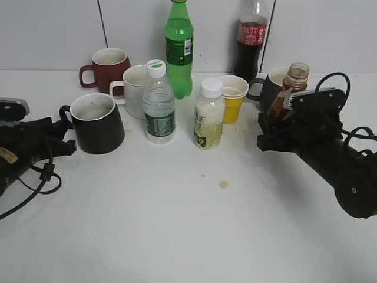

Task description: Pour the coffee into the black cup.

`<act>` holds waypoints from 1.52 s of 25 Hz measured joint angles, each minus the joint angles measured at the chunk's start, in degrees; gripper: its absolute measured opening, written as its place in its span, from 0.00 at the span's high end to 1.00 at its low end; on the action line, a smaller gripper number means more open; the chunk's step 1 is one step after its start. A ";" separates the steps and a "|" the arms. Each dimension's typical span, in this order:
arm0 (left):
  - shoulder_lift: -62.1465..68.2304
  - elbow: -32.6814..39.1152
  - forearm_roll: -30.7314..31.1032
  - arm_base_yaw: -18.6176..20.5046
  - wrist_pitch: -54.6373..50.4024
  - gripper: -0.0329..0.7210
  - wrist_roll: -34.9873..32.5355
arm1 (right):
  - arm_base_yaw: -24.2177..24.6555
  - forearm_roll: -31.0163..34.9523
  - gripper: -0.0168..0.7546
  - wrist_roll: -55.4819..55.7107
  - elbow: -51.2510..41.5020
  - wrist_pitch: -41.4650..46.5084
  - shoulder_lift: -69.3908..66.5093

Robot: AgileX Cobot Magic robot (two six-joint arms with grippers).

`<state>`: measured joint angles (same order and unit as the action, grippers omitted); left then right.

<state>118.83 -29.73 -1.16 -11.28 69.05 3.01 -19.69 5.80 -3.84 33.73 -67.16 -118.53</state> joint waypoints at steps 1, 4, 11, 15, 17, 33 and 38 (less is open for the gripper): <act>-0.70 0.92 0.00 0.00 0.12 0.58 0.13 | 0.00 0.00 0.33 0.00 0.00 0.00 -0.78; -2.88 3.69 0.17 0.00 0.19 0.58 2.35 | 0.00 0.00 0.33 0.00 0.00 0.00 -2.79; -7.65 9.30 0.28 0.00 0.19 0.58 3.36 | 0.00 -0.25 0.33 1.87 0.96 0.00 -4.84; -11.41 10.59 0.59 0.00 0.13 0.58 3.36 | 0.00 -0.55 0.22 2.64 1.23 -0.41 -4.84; -14.15 10.65 2.04 0.00 -0.99 0.58 3.41 | 0.00 -0.61 0.18 2.64 1.35 0.07 -4.84; -47.97 5.30 2.73 -0.14 -55.64 0.58 3.41 | 0.00 -0.45 0.20 2.77 -8.01 27.64 12.04; -59.17 -1.24 2.63 -0.14 -79.89 0.58 3.41 | 0.00 -0.45 0.21 2.77 -8.04 47.40 26.31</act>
<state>59.66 -30.97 1.48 -11.42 -10.84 6.42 -19.69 5.36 -1.07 25.70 -19.76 -92.22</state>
